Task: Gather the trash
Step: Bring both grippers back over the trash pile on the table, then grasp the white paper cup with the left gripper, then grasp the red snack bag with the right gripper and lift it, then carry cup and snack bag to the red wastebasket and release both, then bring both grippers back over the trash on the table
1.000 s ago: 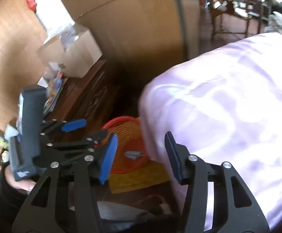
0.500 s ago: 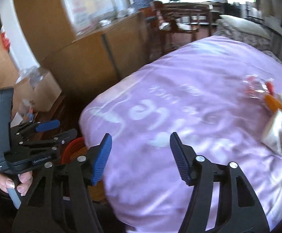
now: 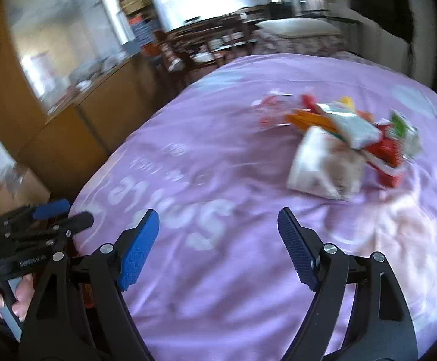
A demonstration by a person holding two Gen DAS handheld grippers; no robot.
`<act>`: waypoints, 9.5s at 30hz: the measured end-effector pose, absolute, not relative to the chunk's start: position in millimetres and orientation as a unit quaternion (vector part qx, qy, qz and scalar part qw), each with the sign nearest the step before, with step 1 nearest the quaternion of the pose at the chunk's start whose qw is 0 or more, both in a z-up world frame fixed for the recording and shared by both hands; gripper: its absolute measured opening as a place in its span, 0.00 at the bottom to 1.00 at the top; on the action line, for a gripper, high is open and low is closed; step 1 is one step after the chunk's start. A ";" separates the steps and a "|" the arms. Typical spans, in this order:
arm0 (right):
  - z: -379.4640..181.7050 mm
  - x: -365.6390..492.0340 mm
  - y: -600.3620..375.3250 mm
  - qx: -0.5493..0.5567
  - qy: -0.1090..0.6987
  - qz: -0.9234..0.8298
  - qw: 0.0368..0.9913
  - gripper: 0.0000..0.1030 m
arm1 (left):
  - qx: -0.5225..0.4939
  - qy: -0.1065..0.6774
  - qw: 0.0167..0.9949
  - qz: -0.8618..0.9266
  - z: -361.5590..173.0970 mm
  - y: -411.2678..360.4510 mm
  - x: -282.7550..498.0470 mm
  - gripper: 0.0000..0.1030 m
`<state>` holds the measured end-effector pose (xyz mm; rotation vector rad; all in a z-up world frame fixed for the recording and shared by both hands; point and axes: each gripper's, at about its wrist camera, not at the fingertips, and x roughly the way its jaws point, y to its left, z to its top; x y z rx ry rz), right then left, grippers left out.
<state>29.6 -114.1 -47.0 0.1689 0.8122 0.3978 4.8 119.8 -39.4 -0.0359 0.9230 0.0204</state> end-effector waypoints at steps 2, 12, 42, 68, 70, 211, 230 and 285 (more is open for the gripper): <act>-47.4 33.8 -131.2 0.098 0.389 0.172 0.900 0.76 | -0.012 0.443 0.896 0.001 -40.2 106.7 13.9 0.69; -53.8 47.7 -200.6 0.139 0.375 0.084 0.913 0.76 | 0.002 0.439 0.897 -0.052 -34.9 53.0 59.8 0.69; -106.4 41.3 -282.2 0.168 0.412 -0.003 0.895 0.77 | 0.024 0.485 0.858 -0.170 -71.2 -78.7 148.2 0.70; -114.6 42.5 -293.0 0.176 0.418 -0.001 0.891 0.79 | 0.026 0.544 0.827 -0.142 -125.2 -114.7 192.7 0.80; -112.4 41.8 -292.2 0.174 0.416 -0.001 0.893 0.79 | 0.028 0.537 0.831 -0.139 -121.9 -111.4 191.4 0.79; -176.4 -73.3 330.3 -0.152 0.631 0.480 0.591 0.35 | -0.292 0.584 0.721 0.232 -228.9 452.4 -178.0 0.80; -164.8 -65.8 325.2 -0.121 0.621 0.484 0.604 0.54 | -0.310 0.582 0.712 0.242 -228.9 456.6 -178.0 0.84; -95.9 36.0 -247.1 0.194 0.395 0.015 0.898 0.79 | -0.041 0.522 0.848 -0.083 -80.1 9.4 96.3 0.85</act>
